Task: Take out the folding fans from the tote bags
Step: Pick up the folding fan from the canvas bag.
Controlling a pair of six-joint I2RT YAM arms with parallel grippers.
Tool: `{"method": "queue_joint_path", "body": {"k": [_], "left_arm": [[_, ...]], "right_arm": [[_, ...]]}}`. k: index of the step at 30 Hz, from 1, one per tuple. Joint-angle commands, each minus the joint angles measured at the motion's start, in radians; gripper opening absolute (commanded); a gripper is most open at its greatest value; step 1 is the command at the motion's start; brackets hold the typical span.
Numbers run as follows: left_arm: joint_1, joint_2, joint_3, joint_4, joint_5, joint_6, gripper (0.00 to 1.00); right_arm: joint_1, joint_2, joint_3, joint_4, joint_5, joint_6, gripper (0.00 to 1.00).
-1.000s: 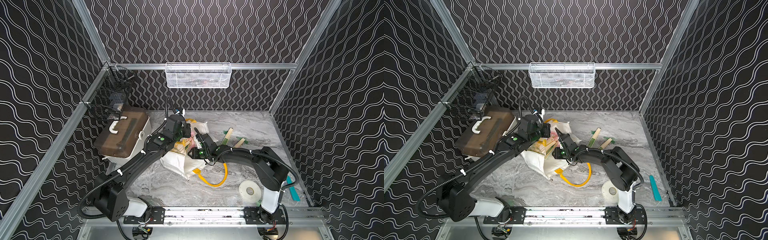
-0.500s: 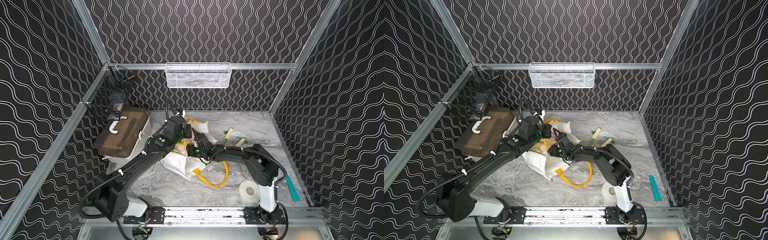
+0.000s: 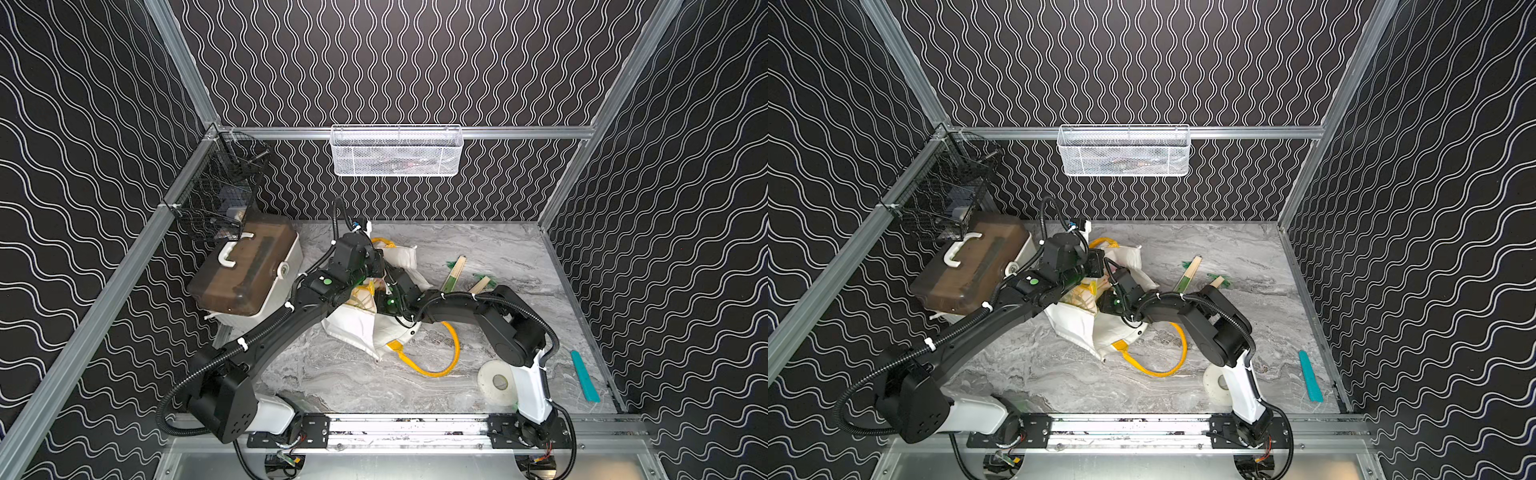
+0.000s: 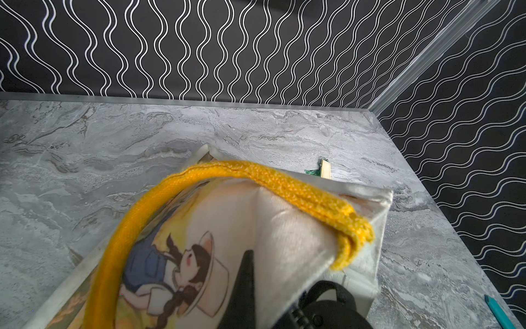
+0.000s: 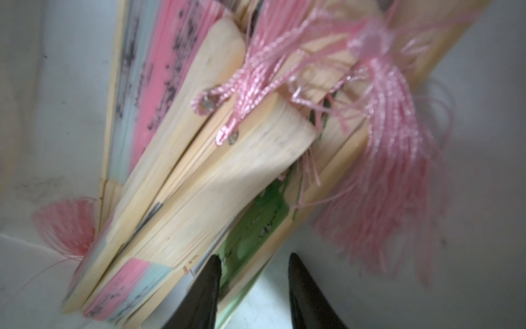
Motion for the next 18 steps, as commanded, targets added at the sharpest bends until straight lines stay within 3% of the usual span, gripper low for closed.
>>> {"method": "queue_joint_path", "body": {"k": [1,12,18], "left_arm": [[0.0,0.005,-0.001,0.005,-0.001,-0.014,0.0],[-0.003,0.006,-0.001,0.004,0.004,-0.016,0.0],[-0.003,0.002,-0.006,0.002,-0.014,-0.009,0.0]], "right_arm": [[0.002,0.005,0.008,0.033,-0.021,0.017,0.38],[0.002,0.028,0.036,0.013,-0.027,0.016,0.39],[0.002,0.0,0.012,0.022,-0.02,0.003,0.27]]}}
